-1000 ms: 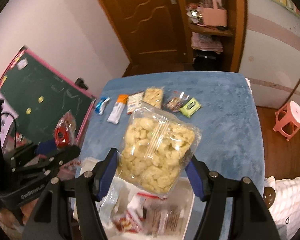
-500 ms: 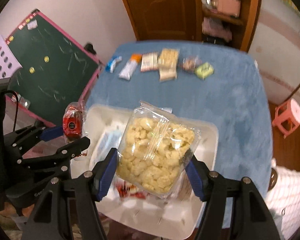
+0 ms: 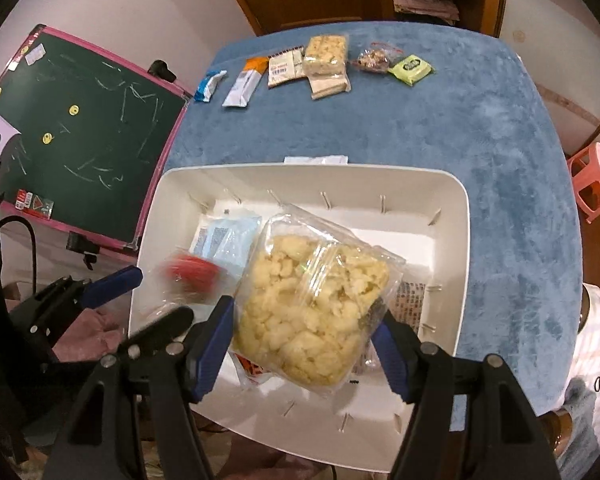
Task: Organize snacks
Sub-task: 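Carry both held snacks into the white tray and open both grippers, then withdraw both grippers from the tray toward the remaining snacks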
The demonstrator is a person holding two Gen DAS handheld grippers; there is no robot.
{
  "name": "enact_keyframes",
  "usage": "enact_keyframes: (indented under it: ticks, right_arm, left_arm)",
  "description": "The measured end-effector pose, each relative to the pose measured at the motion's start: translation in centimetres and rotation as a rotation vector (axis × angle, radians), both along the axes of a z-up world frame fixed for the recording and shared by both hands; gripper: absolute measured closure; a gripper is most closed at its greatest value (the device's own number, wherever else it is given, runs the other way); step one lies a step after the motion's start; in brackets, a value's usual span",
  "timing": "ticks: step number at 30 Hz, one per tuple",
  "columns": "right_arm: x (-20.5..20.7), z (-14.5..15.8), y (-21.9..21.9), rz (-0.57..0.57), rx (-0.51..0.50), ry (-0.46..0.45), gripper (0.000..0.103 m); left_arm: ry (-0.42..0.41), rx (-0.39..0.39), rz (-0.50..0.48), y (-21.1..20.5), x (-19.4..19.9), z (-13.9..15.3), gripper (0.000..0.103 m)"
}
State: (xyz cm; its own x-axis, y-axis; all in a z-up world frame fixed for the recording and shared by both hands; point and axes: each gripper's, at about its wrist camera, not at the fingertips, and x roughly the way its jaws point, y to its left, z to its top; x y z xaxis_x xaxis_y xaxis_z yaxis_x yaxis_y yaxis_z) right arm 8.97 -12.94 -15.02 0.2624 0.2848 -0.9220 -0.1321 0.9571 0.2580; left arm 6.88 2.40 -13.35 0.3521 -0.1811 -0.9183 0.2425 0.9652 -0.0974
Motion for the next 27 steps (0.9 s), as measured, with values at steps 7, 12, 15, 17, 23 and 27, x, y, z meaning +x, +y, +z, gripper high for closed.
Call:
enact_keyframes:
  ticks: [7,12,15,17,23,27]
  right_arm:
    - [0.2,1.2,-0.1,-0.006,0.041,-0.04,0.022]
    - [0.1,1.9,-0.1,-0.001,0.048,-0.06,0.022]
    - [0.1,2.3,0.0,0.006,0.048,-0.075,0.022]
    - [0.1,2.5,0.2,0.009,0.045,-0.083,0.022]
    - [0.2,2.9,0.2,0.013,0.061,-0.08,0.022]
    - [0.7,3.0,0.1,0.017,0.055,-0.075,0.022]
  left_arm:
    - [-0.027,0.007,0.011,-0.3,0.1,0.8,0.011]
    - [-0.021,0.002,0.024,-0.3,0.0,0.9,0.011]
    - [-0.027,0.003,0.027,-0.2,0.0,1.1,0.011]
    - [-0.03,0.002,0.03,-0.1,0.0,1.2,0.011]
    - [-0.028,0.0,0.034,-0.1,0.0,1.3,0.011]
    - [-0.029,0.001,0.039,-0.2,0.2,1.5,0.011]
